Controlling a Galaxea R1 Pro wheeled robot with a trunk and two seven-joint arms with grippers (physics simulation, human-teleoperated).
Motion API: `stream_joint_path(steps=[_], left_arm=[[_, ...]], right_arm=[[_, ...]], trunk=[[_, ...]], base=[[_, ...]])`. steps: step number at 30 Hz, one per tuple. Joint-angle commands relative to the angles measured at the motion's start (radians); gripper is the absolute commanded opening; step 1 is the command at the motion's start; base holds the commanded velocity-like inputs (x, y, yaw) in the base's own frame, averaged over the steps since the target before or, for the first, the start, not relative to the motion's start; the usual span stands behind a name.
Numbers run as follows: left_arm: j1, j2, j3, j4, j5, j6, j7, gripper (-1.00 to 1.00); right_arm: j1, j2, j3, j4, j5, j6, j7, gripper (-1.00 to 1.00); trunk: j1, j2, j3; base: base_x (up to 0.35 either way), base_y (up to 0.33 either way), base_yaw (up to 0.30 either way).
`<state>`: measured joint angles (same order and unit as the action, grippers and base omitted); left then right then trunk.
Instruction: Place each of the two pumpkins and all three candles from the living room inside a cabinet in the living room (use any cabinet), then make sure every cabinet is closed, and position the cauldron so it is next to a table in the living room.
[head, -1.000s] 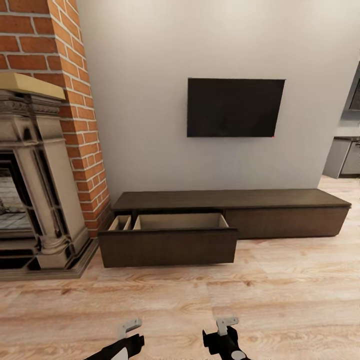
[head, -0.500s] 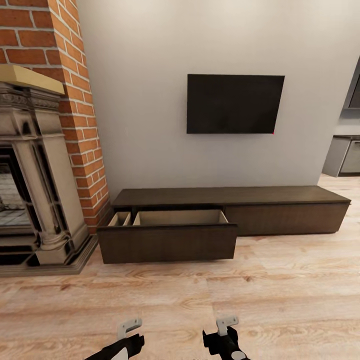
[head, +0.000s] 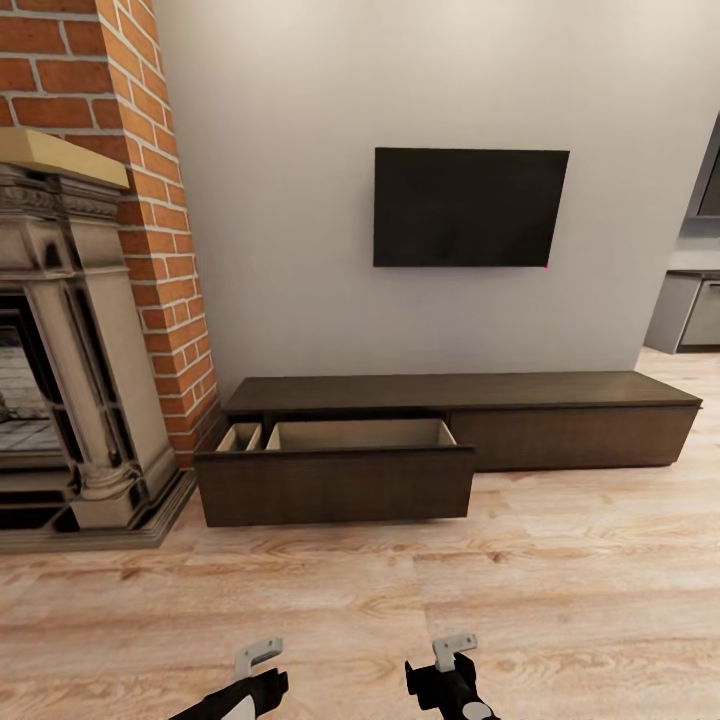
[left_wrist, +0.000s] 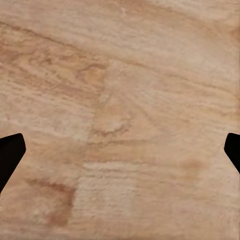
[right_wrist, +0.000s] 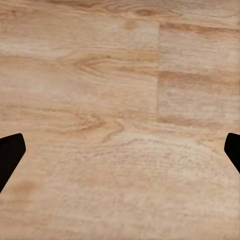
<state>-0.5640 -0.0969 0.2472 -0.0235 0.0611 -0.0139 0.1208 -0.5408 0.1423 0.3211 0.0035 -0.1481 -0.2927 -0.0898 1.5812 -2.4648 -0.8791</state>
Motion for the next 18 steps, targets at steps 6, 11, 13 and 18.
stream_joint_path(steps=[6, 11, 13, 18], left_arm=[[0.000, 0.002, 0.000, 0.000, 0.006, -0.001, 0.002, 1.00], [0.000, 0.002, 0.000, 0.000, 0.006, -0.001, 0.002, 1.00], [0.000, 0.002, 0.000, 0.000, 0.006, -0.001, 0.002, 1.00], [0.000, 0.002, 0.000, 0.000, 0.006, -0.001, 0.002, 1.00]], right_arm=[[-0.001, 0.000, 0.009, 0.002, -0.010, -0.003, -0.002, 1.00], [-0.001, 0.000, 0.009, 0.002, -0.010, -0.003, -0.002, 1.00], [-0.001, 0.000, 0.009, 0.003, -0.010, -0.003, -0.002, 1.00], [-0.001, 0.001, 0.009, 0.003, -0.010, -0.003, -0.002, 1.00]], trunk=[[0.000, 0.000, -0.001], [0.000, 0.000, -0.001], [0.000, 0.000, -0.001], [0.000, 0.000, -0.001]], base=[[0.117, 0.000, 0.000], [0.224, 0.066, 0.000], [0.244, 0.152, 0.000], [0.243, 0.179, 0.000]])
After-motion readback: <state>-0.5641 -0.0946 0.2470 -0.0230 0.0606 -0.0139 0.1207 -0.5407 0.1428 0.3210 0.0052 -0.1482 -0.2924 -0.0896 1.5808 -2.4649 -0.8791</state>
